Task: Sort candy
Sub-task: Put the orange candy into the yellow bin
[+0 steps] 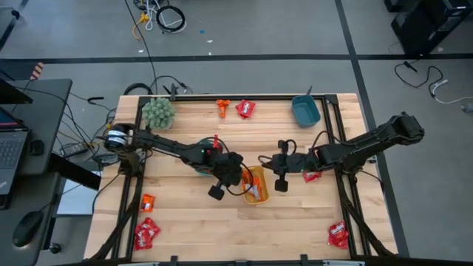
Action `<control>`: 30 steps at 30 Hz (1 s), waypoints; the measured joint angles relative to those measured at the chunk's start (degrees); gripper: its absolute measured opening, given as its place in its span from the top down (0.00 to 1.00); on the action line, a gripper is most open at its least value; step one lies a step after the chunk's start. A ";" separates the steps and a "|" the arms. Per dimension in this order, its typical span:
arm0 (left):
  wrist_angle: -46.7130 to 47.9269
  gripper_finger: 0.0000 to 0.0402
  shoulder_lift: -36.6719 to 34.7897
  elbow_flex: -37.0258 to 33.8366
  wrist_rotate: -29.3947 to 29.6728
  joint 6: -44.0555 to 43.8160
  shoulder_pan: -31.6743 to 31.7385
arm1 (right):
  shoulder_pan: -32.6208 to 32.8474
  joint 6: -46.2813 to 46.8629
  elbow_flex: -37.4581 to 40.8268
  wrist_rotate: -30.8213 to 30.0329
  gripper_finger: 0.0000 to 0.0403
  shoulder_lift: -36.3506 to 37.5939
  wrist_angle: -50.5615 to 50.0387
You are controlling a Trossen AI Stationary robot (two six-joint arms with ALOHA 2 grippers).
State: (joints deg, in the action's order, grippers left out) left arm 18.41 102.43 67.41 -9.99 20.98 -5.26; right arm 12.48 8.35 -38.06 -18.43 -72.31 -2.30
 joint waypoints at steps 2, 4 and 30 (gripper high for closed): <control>-0.73 0.99 -2.61 -1.27 0.42 -1.36 0.04 | -2.00 -2.16 1.11 2.93 1.00 -0.03 4.57; -0.10 1.00 -5.68 -2.79 1.12 -3.84 0.07 | -3.96 -3.96 1.47 5.15 1.00 0.00 7.38; 37.12 1.00 -27.21 -13.46 9.40 -89.80 -23.66 | -13.00 -10.51 1.57 9.69 1.00 -0.07 9.96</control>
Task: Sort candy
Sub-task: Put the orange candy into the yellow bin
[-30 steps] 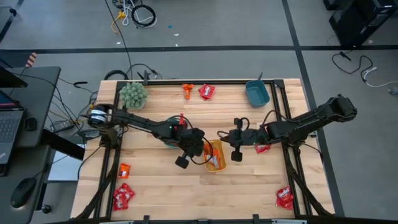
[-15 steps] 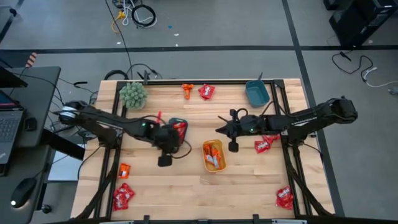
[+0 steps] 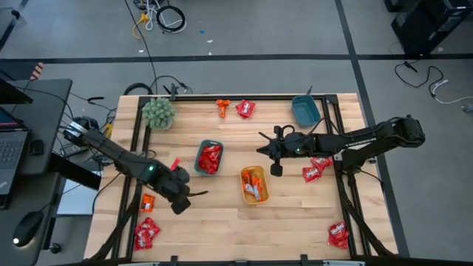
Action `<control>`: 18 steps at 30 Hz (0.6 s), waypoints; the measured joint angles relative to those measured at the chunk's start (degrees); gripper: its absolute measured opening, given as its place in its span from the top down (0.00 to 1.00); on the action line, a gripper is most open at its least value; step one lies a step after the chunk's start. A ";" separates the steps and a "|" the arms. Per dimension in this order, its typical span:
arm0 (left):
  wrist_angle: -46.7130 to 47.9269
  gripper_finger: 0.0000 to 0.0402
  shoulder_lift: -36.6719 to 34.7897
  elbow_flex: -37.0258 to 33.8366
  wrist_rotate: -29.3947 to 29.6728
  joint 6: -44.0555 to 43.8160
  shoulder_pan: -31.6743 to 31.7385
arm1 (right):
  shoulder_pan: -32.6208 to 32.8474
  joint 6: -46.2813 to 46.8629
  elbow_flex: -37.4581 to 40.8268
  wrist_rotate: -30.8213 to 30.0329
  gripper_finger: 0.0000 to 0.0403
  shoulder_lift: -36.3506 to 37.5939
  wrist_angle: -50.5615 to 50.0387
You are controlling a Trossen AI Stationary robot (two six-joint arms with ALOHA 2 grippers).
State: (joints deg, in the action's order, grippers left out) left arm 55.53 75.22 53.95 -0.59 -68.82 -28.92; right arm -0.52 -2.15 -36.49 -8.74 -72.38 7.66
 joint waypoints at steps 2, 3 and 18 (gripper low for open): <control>1.98 1.00 0.02 0.00 -0.54 -7.53 -2.01 | -0.01 0.00 0.00 0.03 1.00 0.00 0.02; 3.45 1.00 0.02 0.00 -0.79 -11.28 -3.07 | 0.01 0.00 0.00 0.03 1.00 0.00 0.04; 15.64 0.95 0.07 0.00 -1.63 -29.18 -13.96 | -0.02 0.02 0.00 0.03 0.91 0.00 0.19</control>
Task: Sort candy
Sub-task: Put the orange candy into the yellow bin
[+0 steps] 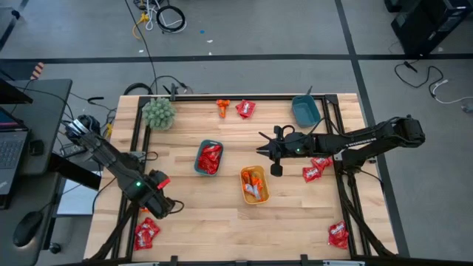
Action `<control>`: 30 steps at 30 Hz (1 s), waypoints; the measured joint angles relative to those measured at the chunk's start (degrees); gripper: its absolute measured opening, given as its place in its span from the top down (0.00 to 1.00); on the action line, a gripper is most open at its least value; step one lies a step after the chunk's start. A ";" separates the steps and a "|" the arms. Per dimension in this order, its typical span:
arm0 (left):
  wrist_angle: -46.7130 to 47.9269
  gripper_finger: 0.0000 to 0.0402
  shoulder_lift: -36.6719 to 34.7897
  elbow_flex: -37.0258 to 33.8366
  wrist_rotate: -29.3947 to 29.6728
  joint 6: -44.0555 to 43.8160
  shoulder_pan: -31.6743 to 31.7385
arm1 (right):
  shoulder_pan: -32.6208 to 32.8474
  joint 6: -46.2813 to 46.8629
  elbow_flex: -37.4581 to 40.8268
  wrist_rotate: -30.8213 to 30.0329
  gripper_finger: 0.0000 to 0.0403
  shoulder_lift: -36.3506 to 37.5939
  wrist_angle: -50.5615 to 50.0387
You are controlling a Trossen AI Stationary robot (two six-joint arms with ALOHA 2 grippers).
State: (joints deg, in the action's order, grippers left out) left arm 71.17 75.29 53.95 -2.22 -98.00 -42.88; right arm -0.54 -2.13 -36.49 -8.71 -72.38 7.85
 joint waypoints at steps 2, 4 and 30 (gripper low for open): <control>0.77 0.91 0.02 0.01 0.04 0.23 -0.52 | 0.01 0.00 0.00 0.00 0.89 0.00 0.11; 0.81 0.85 0.02 0.00 0.09 0.24 -0.86 | 0.00 0.00 0.00 0.00 0.87 0.00 0.10; -25.70 0.47 1.61 -20.11 -9.53 -3.40 -4.76 | 0.00 0.17 -0.02 -0.02 0.84 0.00 0.12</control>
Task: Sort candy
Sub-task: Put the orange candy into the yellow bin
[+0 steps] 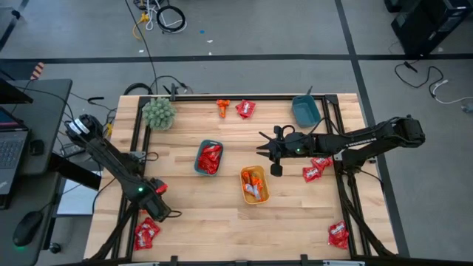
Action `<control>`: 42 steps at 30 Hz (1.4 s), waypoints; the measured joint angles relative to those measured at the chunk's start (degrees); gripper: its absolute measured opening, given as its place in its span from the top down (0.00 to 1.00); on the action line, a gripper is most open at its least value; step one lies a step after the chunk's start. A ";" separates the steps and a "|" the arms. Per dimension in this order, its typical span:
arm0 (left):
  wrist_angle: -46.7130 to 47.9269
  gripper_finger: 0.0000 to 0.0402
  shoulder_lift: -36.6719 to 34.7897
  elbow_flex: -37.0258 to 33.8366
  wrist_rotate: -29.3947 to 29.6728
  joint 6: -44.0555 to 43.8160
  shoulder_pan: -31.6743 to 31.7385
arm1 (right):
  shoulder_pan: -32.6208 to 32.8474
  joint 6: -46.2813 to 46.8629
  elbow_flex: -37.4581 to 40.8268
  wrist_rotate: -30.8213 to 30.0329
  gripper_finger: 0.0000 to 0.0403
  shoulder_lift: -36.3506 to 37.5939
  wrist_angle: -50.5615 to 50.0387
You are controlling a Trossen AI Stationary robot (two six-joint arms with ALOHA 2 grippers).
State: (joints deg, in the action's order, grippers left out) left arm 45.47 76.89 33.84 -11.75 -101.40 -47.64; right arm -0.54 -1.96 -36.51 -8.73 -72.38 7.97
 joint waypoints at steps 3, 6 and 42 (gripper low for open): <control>0.72 0.47 0.10 0.05 0.14 0.52 0.02 | 0.00 0.49 0.00 0.00 0.84 0.00 -0.08; 0.61 0.48 0.20 0.79 0.68 2.40 0.31 | 0.00 0.71 -0.02 0.00 0.84 -0.02 -0.29; -30.52 1.00 2.85 15.61 17.71 67.73 35.52 | -0.13 5.21 -0.02 -8.22 0.84 -0.02 -8.49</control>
State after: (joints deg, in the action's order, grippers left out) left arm 14.95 79.75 49.45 5.95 -33.67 -12.12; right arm -0.67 3.25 -36.53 -16.95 -72.40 -0.52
